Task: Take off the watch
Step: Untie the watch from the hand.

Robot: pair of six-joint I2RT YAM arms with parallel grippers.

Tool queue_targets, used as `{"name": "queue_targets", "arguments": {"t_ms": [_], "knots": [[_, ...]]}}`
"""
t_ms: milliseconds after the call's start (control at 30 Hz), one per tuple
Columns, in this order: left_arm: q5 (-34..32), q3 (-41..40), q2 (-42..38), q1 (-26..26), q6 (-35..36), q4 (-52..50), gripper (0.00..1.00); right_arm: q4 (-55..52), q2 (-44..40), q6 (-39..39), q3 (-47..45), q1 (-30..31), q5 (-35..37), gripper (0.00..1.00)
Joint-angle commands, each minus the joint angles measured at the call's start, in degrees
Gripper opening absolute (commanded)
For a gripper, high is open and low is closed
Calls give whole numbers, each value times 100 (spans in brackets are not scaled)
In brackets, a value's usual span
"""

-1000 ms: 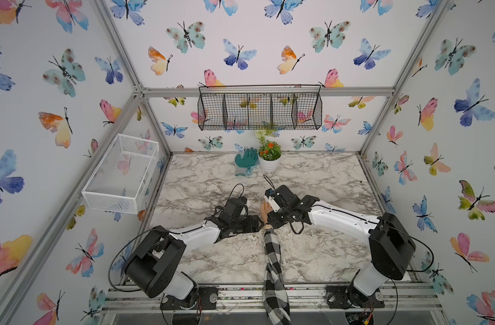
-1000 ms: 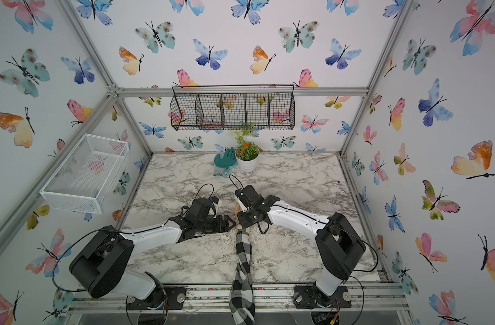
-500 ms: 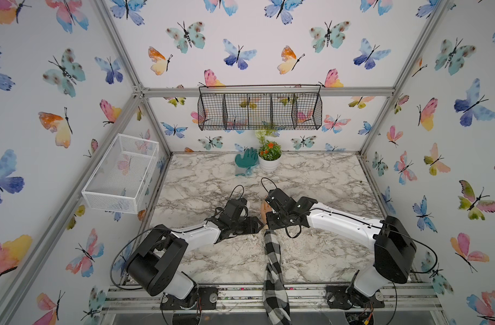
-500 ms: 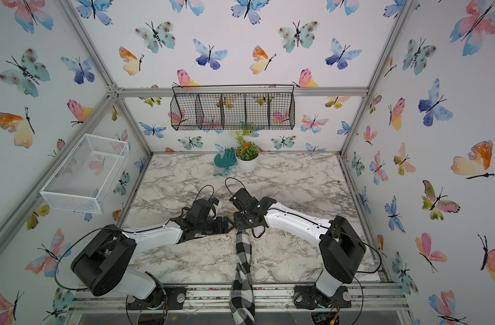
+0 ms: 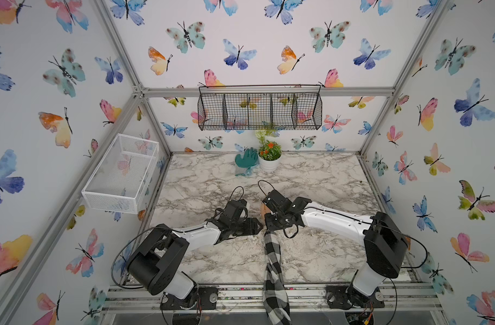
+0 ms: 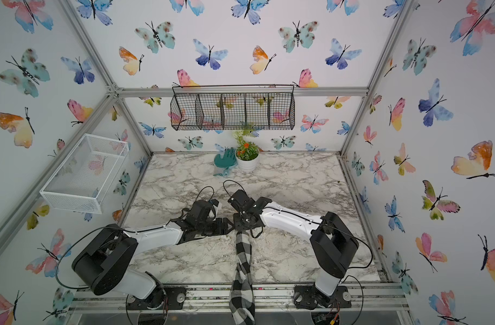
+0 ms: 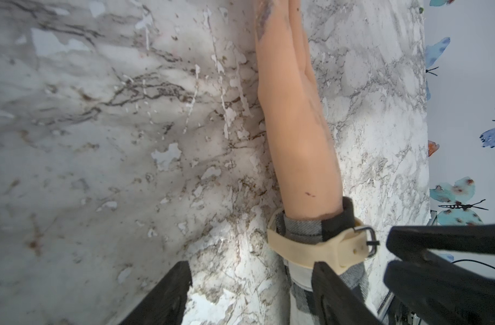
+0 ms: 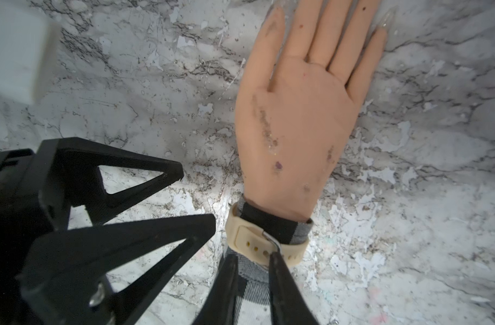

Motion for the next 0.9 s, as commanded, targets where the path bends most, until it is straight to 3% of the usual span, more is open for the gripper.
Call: {"name": "queue_targets", "arguments": {"t_ms": [0, 533, 867], "knots": [[138, -9, 82, 17, 61, 99, 71, 3, 171, 28, -98, 5, 11, 28], [246, 26, 169, 17, 52, 187, 71, 103, 375, -49, -211, 11, 11, 33], [294, 53, 196, 13, 44, 214, 71, 236, 227, -42, -436, 3, 104, 14]]}}
